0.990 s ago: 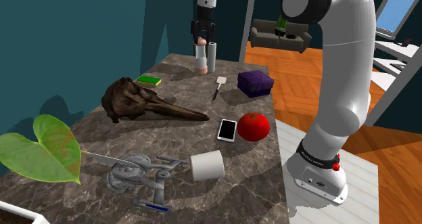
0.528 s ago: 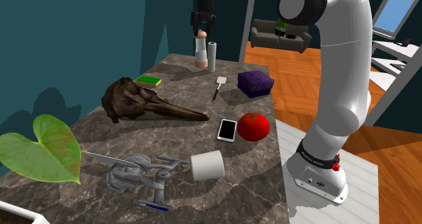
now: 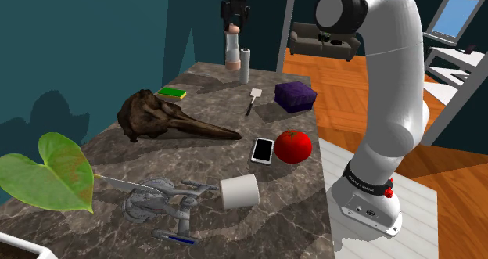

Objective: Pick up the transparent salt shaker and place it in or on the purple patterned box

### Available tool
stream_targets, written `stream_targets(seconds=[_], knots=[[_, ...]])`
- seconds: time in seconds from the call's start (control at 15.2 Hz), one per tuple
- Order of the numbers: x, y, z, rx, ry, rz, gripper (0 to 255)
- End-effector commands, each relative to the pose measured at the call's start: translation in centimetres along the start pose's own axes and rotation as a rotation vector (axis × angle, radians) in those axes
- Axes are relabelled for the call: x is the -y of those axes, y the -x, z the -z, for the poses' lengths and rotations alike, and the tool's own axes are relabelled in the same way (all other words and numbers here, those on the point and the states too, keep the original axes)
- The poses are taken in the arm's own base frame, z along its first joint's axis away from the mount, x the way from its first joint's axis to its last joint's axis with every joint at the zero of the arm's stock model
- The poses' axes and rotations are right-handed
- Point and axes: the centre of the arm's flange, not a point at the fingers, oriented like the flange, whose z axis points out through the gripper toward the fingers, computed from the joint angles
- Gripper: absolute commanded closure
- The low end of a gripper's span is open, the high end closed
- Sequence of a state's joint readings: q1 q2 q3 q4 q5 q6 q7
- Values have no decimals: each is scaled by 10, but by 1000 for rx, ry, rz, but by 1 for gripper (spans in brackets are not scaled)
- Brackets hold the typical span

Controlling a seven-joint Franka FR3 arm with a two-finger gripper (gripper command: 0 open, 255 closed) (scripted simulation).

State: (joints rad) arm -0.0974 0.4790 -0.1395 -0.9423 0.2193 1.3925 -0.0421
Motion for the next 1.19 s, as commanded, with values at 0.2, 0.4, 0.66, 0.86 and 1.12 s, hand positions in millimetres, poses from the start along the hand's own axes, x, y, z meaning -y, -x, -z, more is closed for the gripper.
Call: stream_targets(seconds=[0.2, 0.4, 0.66, 0.86, 1.12], knots=[[-28, 22, 23, 0, 0, 0, 255], [-59, 44, 35, 0, 0, 0, 255], [-100, 73, 53, 0, 0, 0, 255], [-131, 94, 65, 0, 0, 0, 255], [-171, 123, 82, 0, 0, 0, 255]])
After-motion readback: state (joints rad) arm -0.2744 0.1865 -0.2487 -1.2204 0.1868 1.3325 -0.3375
